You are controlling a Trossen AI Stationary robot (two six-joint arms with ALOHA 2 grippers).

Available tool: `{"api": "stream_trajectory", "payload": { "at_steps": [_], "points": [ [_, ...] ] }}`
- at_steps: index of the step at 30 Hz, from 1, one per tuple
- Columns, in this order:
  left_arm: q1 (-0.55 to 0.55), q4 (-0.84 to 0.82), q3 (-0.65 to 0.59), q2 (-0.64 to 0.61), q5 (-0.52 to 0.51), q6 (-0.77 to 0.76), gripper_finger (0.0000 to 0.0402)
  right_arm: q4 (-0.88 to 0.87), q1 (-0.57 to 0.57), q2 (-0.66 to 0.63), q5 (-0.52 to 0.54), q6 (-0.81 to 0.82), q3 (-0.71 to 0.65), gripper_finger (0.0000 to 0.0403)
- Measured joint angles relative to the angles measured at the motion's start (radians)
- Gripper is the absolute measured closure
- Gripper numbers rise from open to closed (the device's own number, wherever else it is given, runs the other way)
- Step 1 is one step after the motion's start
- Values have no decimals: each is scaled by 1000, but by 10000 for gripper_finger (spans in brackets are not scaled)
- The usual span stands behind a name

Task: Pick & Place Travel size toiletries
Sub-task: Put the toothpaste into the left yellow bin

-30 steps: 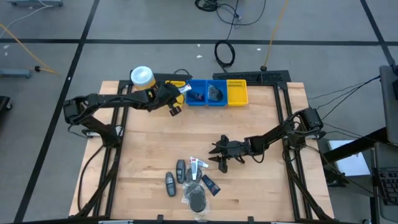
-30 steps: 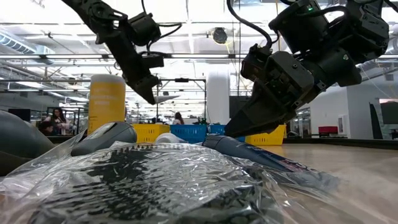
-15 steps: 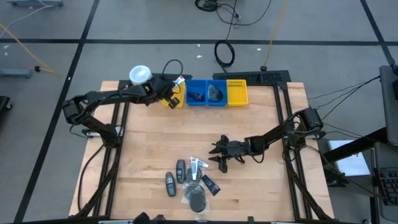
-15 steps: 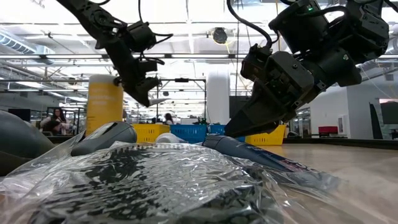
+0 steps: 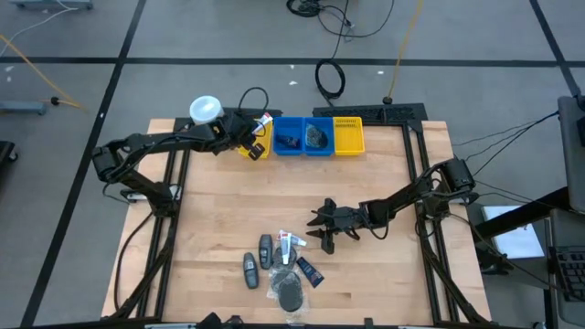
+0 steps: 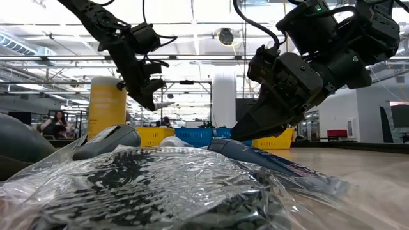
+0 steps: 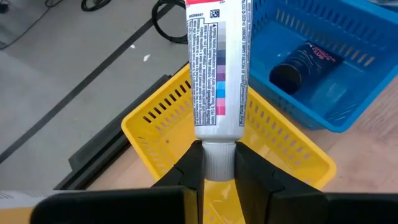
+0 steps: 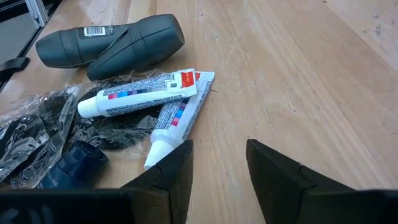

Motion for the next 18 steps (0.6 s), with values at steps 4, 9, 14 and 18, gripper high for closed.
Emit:
{"api": "stream_trajectory", "payload": {
  "at_steps": [4,9,14,18],
  "points": [
    [0,0,0,0,0,-4,346,0,0,0,0,0,0,261],
    [0,0,0,0,1,-8,331,0,0,0,0,0,0,261],
    [0,0,0,0,1,-10,316,0,0,0,0,0,0,261],
    [0,1,0,0,2,-13,315,0,0,0,0,0,0,261]
  ]
}}
